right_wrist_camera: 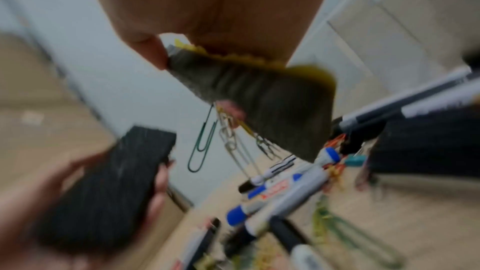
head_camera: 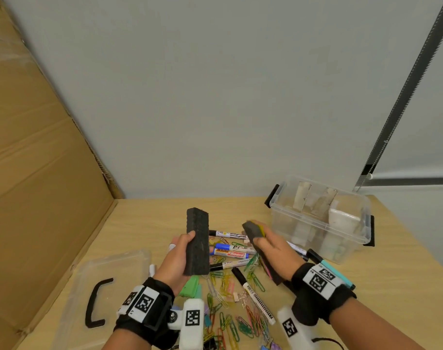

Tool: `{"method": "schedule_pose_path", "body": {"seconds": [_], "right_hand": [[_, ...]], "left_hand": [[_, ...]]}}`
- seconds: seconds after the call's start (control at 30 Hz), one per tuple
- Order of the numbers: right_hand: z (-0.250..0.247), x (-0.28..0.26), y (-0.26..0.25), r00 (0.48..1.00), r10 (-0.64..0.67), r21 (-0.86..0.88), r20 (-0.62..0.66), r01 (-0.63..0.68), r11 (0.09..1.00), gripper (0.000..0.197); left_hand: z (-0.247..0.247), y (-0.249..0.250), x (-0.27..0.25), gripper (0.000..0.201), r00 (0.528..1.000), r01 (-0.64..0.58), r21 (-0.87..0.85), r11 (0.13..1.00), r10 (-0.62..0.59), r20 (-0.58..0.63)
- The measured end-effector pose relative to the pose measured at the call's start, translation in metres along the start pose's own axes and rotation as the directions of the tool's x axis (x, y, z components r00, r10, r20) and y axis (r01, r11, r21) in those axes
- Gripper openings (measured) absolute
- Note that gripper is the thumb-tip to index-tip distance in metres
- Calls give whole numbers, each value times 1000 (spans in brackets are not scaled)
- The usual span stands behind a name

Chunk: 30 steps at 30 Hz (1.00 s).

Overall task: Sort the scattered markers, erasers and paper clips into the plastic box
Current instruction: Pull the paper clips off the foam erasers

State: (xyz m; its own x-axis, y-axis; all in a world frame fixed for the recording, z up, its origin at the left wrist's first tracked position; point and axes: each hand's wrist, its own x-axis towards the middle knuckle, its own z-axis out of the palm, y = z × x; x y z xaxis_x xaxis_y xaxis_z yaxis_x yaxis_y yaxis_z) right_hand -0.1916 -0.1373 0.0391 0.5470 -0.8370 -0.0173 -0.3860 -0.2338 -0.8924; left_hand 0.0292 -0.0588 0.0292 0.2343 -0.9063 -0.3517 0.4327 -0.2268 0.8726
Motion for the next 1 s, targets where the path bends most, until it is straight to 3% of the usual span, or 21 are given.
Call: {"method": "schedule_pose_path", "body": {"seconds": [0.07, 0.17, 0.3, 0.43, 0.57, 0.9, 1.0], "right_hand": [[-3, 4, -4, 992, 110, 216, -62, -95, 972, 19], [-2, 12, -5, 978, 185, 341, -92, -143, 929, 26], [7, 19, -4, 966, 253, 487, -61, -192, 852, 27], [18, 24, -10, 970, 242, 642, -29, -167, 749, 29], [27, 26, -21, 981, 193, 752, -2, -126, 647, 32], [39, 25, -32, 990, 129, 723, 53, -127, 679, 29], [43, 24, -27, 993, 113, 624, 23, -103, 775, 28]], "left_hand": [[2, -4, -2, 45, 1000, -6, 21, 1000, 5, 31], [13, -6, -11, 15, 997, -19, 69, 997, 14, 75], [20, -8, -13, 41, 997, -11, 160, 987, -2, 81], [26, -6, -12, 30, 995, 28, 163, 986, -42, 85], [36, -7, -13, 34, 987, 65, 117, 991, -81, 139], [39, -10, -16, 36, 986, 27, 151, 988, -52, 161], [34, -13, -17, 35, 990, 38, 104, 994, -52, 130]]}}
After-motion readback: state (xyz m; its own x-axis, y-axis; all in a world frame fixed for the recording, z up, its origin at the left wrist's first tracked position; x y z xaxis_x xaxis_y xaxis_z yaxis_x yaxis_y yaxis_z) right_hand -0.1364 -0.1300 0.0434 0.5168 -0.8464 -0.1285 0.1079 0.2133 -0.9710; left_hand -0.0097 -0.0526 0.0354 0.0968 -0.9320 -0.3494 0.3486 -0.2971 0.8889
